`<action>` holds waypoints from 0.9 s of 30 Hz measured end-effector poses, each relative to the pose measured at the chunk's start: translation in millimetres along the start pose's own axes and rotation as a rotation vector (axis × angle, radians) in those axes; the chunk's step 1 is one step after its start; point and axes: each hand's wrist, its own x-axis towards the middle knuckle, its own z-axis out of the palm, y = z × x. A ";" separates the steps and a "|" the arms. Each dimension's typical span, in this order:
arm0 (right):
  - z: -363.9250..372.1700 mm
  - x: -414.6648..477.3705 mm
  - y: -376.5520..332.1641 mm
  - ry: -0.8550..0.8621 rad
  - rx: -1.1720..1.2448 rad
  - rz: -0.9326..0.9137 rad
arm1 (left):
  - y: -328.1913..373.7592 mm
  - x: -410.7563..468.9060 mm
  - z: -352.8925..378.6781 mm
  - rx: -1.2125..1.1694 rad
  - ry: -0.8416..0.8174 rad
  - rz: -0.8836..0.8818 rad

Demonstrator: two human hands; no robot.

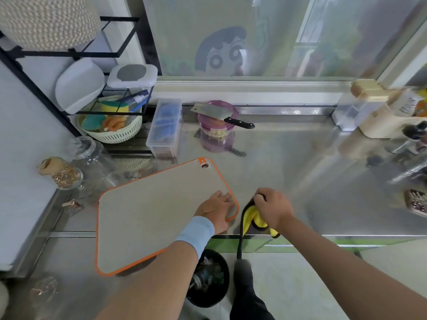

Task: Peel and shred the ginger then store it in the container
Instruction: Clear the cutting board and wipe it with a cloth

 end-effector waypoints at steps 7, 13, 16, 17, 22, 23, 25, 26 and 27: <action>29.5 30.4 -29.7 -0.166 -0.241 -0.066 | -21.1 -19.8 14.8 -0.254 0.077 -0.066; 59.1 36.9 -56.1 -0.364 -0.416 -0.189 | -113.2 -73.6 15.7 -0.182 0.168 -0.566; 79.9 32.8 -64.9 -0.459 -0.572 -0.244 | -143.6 -107.8 19.5 -0.192 0.053 -1.000; 85.5 30.1 -64.4 -0.483 -0.610 -0.245 | -150.8 -117.0 22.7 -0.264 0.030 -1.107; 91.0 21.7 -50.9 -0.496 -0.635 -0.228 | -156.2 -123.5 29.7 -0.453 0.080 -1.168; 88.5 20.8 -49.5 -0.492 -0.636 -0.219 | -151.9 -120.4 27.1 -0.440 0.081 -1.156; 84.1 19.1 -47.8 -0.485 -0.649 -0.199 | -142.1 -113.1 21.5 -0.404 0.018 -1.149; 81.7 17.8 -46.6 -0.480 -0.656 -0.189 | -136.8 -109.9 19.6 -0.397 -0.023 -1.134; 78.1 16.5 -44.3 -0.472 -0.660 -0.177 | -132.4 -106.4 18.6 -0.391 -0.056 -1.102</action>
